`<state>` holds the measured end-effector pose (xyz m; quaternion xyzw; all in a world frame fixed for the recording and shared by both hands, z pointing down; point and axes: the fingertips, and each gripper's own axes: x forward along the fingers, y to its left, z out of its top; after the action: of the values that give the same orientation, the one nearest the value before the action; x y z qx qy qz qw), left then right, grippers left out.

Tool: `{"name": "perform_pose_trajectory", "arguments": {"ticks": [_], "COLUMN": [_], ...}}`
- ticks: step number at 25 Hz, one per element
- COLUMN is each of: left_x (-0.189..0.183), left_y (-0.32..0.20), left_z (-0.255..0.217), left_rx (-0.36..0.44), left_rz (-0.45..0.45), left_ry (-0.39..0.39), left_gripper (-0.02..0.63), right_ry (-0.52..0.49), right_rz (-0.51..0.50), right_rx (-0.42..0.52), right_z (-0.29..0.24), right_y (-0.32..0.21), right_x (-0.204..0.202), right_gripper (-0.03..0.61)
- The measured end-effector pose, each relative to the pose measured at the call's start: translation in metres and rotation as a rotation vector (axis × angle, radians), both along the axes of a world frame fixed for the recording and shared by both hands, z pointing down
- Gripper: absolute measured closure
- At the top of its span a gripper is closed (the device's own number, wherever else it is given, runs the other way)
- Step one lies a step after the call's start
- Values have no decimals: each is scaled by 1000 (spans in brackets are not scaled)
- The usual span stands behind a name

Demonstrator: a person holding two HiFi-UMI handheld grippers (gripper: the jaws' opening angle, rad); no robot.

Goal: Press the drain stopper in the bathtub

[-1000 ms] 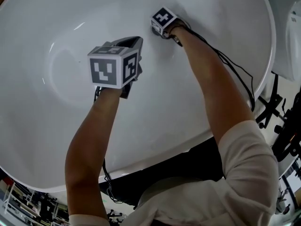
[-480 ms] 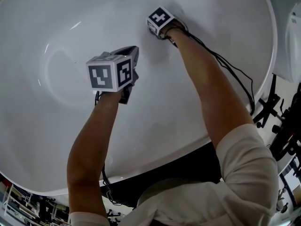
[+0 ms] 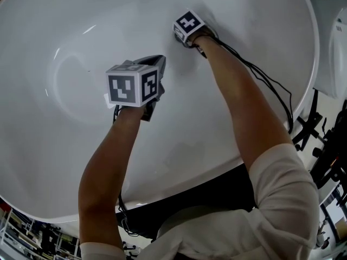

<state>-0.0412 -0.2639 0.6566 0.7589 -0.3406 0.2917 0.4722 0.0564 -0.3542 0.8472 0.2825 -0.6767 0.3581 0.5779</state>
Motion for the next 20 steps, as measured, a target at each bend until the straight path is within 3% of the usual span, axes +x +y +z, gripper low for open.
{"name": "perform_pose_trajectory", "arguments": {"ticks": [6,20], "left_x": [-6,-9], "left_y": [-3,-20], "left_z": [-4,-45], "left_rx": [16,83], "left_rz": [-12,-34], "left_ry": [-13,-3], "left_gripper": [609,609], "right_ry": [-49,-62], "right_rz": [-1,18], "right_rx": [-53,47], "right_z": [-13,-66], "right_y": [1,-26], "right_x": [2,-2], "right_gripper": [563,566]}}
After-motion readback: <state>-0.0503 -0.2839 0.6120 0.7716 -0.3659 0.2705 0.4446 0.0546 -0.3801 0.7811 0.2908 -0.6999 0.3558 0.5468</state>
